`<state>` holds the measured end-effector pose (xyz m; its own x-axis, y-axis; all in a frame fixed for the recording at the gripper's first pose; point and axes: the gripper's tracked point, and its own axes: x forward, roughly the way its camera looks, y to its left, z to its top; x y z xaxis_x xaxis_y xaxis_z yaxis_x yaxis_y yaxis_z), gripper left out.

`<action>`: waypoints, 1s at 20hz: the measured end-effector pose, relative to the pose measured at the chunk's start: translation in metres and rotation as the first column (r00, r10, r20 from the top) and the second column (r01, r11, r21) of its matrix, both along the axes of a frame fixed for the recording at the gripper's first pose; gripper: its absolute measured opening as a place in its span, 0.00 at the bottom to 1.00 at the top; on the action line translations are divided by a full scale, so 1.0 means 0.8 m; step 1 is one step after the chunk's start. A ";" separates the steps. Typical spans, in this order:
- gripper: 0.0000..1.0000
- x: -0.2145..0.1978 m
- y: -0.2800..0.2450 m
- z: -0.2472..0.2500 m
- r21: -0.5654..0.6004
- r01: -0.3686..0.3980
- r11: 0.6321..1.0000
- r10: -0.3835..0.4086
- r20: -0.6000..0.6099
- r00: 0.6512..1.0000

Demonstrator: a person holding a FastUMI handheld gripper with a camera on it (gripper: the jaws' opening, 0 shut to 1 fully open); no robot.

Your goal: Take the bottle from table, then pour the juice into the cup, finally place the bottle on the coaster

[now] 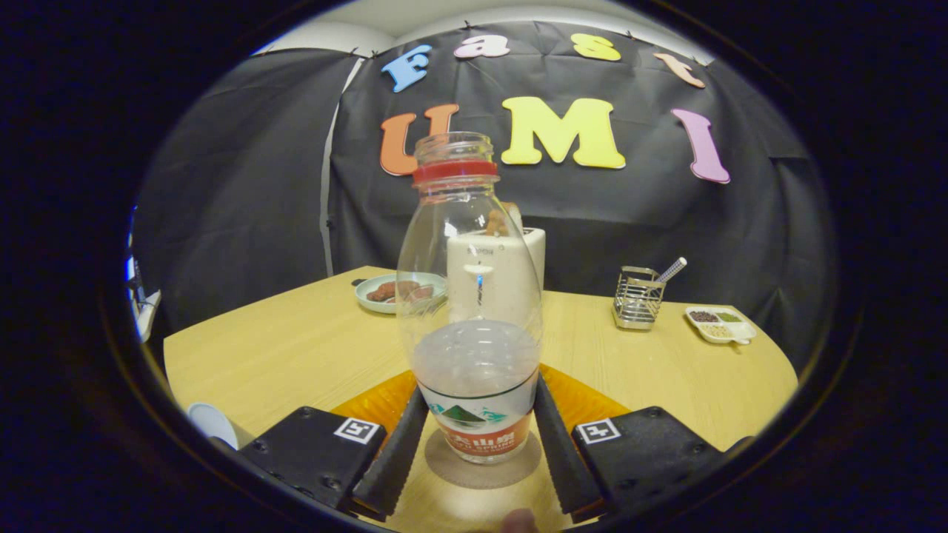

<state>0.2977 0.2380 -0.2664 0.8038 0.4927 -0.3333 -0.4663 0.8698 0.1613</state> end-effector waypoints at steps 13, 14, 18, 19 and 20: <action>0.99 -0.017 -0.031 0.087 0.049 0.065 0.997 -0.069 0.103 0.992; 0.99 -0.020 -0.035 0.104 0.061 0.068 0.996 -0.075 0.116 0.990; 0.99 -0.052 -0.062 0.184 0.105 0.083 0.991 -0.102 0.191 0.976; 0.99 -0.063 -0.075 0.207 0.105 0.097 0.990 -0.118 0.219 0.969; 0.99 -0.073 -0.087 0.229 0.103 0.109 0.989 -0.132 0.248 0.960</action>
